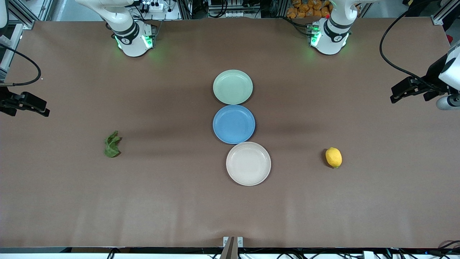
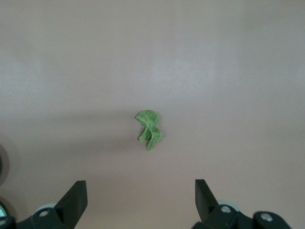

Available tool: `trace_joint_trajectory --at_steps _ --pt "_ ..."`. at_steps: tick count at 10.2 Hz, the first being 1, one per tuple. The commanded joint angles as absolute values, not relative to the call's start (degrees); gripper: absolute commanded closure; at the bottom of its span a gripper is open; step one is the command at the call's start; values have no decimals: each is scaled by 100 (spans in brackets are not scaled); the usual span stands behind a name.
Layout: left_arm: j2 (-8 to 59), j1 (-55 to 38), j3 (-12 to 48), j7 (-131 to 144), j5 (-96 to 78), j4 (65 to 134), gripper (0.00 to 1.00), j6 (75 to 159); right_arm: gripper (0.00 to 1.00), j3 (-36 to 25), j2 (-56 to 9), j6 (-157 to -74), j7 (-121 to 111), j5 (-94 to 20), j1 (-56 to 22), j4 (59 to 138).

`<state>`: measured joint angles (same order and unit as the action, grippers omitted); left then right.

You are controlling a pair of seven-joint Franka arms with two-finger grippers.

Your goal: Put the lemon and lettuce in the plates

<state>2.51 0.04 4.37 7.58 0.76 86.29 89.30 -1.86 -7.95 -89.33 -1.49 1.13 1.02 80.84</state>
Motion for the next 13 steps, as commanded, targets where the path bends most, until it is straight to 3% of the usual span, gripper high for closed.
trace_joint_trajectory --at_steps 1,13 --pt "273 26 448 642 79 8499 0 8833 0 -141 -765 -8895 -202 105 167 8112" --pt "272 9 448 615 70 8534 0 8851 0 -141 -782 -8965 -229 114 167 8104"
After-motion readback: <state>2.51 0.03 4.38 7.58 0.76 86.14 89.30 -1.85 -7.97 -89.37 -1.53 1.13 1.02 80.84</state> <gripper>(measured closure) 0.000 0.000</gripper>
